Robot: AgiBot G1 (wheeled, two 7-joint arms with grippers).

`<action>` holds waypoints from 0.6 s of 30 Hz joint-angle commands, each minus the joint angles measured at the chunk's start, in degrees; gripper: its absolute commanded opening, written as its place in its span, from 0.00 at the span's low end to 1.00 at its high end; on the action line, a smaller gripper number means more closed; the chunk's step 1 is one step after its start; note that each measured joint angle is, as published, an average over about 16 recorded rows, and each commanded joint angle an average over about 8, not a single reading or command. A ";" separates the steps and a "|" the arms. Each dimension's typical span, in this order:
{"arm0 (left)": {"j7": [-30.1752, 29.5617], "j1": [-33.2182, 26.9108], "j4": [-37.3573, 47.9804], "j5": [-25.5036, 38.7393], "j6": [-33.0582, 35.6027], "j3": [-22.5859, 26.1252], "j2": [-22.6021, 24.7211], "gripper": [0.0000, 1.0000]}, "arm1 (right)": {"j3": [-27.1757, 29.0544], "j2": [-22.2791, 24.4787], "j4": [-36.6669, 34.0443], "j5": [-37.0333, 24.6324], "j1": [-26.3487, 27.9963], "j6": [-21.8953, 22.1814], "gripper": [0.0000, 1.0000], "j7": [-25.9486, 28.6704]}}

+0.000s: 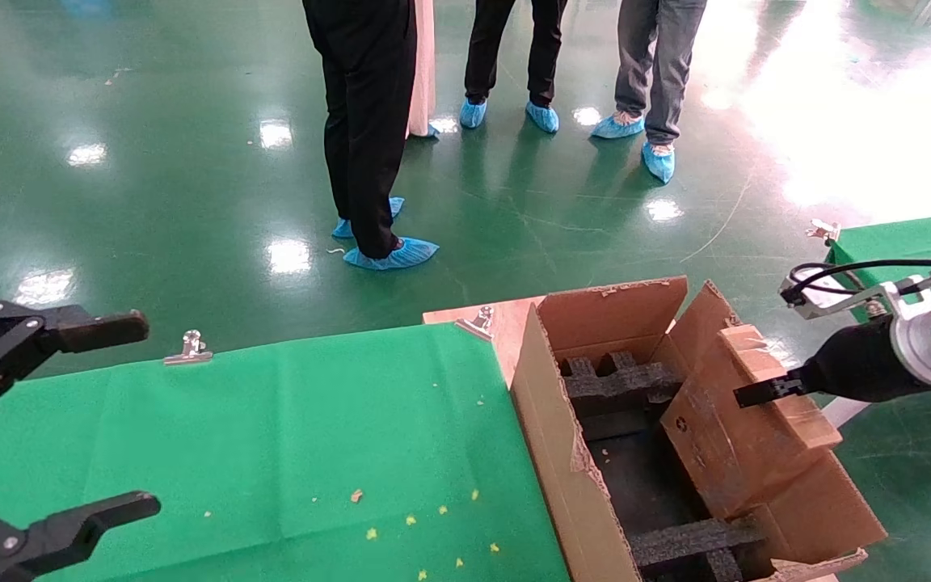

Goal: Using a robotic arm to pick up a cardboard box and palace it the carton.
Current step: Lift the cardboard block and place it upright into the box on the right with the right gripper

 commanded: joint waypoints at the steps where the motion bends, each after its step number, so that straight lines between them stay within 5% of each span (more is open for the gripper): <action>1: 0.00 0.00 0.00 0.00 0.00 0.00 0.00 1.00 | 0.06 -0.52 -0.40 0.46 -1.04 0.63 0.00 -0.03; 18: 0.01 -0.01 0.00 -0.02 -0.01 0.03 -0.01 1.00 | 1.36 -4.56 -6.12 4.50 -9.12 3.26 0.00 -3.87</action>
